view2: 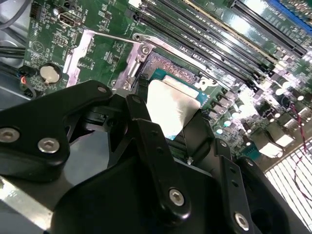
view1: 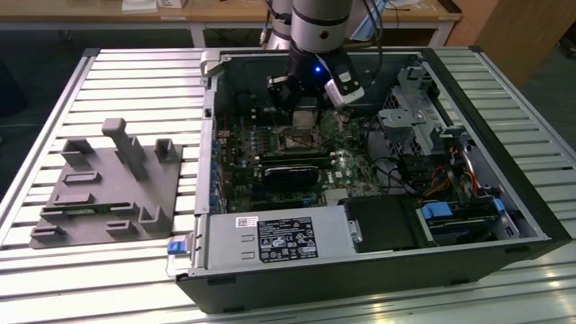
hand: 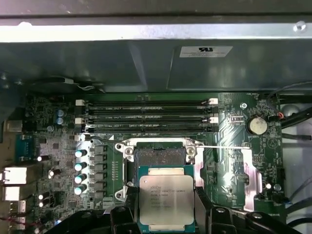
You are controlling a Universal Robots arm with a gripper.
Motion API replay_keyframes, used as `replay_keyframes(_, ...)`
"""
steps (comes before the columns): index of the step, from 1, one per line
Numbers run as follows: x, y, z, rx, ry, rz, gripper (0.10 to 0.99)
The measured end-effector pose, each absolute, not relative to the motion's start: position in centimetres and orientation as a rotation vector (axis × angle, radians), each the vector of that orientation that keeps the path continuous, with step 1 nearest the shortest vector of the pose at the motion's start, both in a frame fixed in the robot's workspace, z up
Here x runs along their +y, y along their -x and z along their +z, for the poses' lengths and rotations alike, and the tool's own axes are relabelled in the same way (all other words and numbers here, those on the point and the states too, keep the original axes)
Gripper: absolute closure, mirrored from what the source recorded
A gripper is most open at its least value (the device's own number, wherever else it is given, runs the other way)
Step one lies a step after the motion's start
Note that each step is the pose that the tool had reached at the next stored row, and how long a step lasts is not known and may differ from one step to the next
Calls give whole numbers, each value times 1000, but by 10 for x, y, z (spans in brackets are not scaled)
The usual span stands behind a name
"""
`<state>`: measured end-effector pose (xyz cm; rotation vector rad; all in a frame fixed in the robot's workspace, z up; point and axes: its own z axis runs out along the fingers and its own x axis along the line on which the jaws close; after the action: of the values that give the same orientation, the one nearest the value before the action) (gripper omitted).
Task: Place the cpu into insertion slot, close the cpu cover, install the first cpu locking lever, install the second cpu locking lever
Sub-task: 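Place the cpu into insertion slot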
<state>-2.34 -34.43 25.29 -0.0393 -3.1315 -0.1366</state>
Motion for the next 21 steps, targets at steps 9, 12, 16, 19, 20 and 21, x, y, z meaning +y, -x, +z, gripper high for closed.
replay_keyframes(9,-343,26,239,-3133,38,-121,545)
replay_keyframes(12,-343,26,238,-3133,38,-120,545)
replay_keyframes(16,-343,26,238,-3133,54,-120,545)
replay_keyframes(19,-343,26,237,-3133,128,-120,545)
replay_keyframes(20,-343,26,237,-3133,154,-120,545)
replay_keyframes(21,-343,26,237,-3132,179,-120,545)
